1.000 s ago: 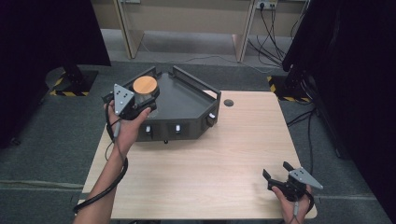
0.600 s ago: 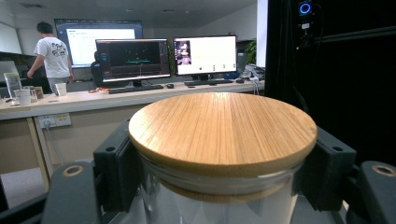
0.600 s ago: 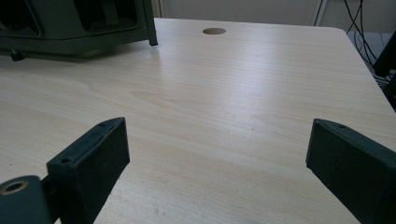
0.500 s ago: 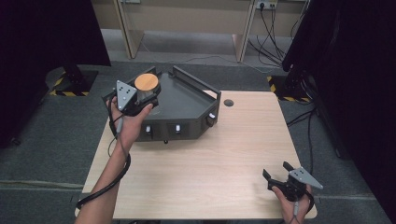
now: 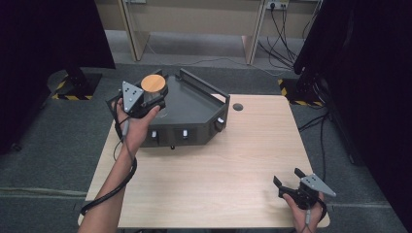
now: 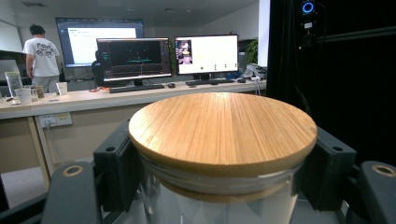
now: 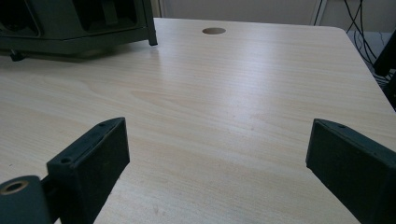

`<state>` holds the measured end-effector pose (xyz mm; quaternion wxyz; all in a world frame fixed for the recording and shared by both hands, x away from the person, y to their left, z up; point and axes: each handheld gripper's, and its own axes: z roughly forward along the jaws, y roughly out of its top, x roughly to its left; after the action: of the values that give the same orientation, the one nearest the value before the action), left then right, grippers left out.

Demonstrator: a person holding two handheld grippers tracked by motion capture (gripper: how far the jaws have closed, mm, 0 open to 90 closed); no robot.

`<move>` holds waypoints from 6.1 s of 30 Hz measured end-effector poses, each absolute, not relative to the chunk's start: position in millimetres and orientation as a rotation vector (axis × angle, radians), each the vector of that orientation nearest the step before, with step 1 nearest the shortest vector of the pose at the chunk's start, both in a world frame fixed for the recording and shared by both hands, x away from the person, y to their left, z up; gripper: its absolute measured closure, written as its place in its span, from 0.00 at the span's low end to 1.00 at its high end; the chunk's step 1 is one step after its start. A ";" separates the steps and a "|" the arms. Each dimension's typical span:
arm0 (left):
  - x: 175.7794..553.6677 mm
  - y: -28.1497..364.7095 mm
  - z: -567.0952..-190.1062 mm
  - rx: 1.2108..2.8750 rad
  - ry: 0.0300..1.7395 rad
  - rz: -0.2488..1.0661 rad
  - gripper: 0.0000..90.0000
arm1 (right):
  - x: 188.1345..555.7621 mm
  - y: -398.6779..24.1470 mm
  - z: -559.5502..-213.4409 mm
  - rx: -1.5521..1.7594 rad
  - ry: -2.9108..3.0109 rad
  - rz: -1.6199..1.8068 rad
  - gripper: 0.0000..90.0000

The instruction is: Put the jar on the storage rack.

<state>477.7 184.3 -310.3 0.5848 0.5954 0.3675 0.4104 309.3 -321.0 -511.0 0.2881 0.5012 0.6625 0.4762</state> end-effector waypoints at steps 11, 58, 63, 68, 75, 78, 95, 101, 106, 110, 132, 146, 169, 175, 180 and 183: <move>487.0 181.6 -309.6 1.383 0.856 0.948 0.30 | 309.4 -321.2 -511.1 1.340 1.769 1.273 0.07; 541.2 173.9 -325.1 1.400 0.945 0.941 0.29 | 309.4 -321.6 -511.0 1.348 1.764 1.279 0.07; 545.8 172.8 -327.4 1.407 0.951 0.940 0.30 | 309.7 -321.7 -511.1 1.345 1.768 1.278 0.07; 550.2 170.6 -330.1 1.410 0.963 0.938 0.29 | 309.8 -321.6 -511.1 1.346 1.769 1.277 0.07; 556.4 170.0 -334.7 1.415 0.980 0.931 0.29 | 310.1 -321.6 -511.1 1.348 1.771 1.276 0.07; 558.7 169.0 -335.9 1.414 0.982 0.929 0.29 | 310.0 -321.7 -511.1 1.347 1.771 1.276 0.07; 570.6 165.9 -342.2 1.421 0.996 0.917 0.29 | 310.5 -321.3 -511.0 1.349 1.777 1.272 0.07; 575.8 162.8 -346.4 1.429 1.002 0.912 0.29 | 310.7 -321.1 -511.0 1.348 1.781 1.270 0.07; 579.3 160.7 -346.1 1.427 1.003 0.911 0.29 | 310.6 -321.1 -511.0 1.346 1.781 1.270 0.07; 582.1 160.5 -345.6 1.428 1.010 0.922 0.29 | 310.6 -321.1 -511.0 1.347 1.781 1.271 0.07; 595.1 156.4 -345.3 1.432 1.042 0.920 0.29 | 310.9 -321.1 -511.0 1.345 1.786 1.268 0.07; 600.4 158.1 -353.1 1.444 1.069 0.906 0.29 | 310.9 -320.9 -511.0 1.342 1.788 1.267 0.07; 603.6 160.6 -356.8 1.471 1.099 0.861 0.29 | 310.3 -320.3 -511.0 1.336 1.785 1.264 0.07; 603.7 160.3 -357.5 1.477 1.118 0.830 0.24 | 310.2 -320.2 -511.0 1.335 1.785 1.265 0.07; 601.3 162.9 -354.4 1.481 1.135 0.822 0.16 | 310.2 -320.4 -511.0 1.337 1.784 1.266 0.07; 597.5 164.5 -350.9 1.507 1.131 0.819 0.13 | 310.3 -320.3 -511.0 1.336 1.785 1.264 0.07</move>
<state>597.5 164.5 -350.9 0.5173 0.6278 0.4712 0.3411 310.3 -320.3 -511.0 0.2852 0.4996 0.6675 0.4727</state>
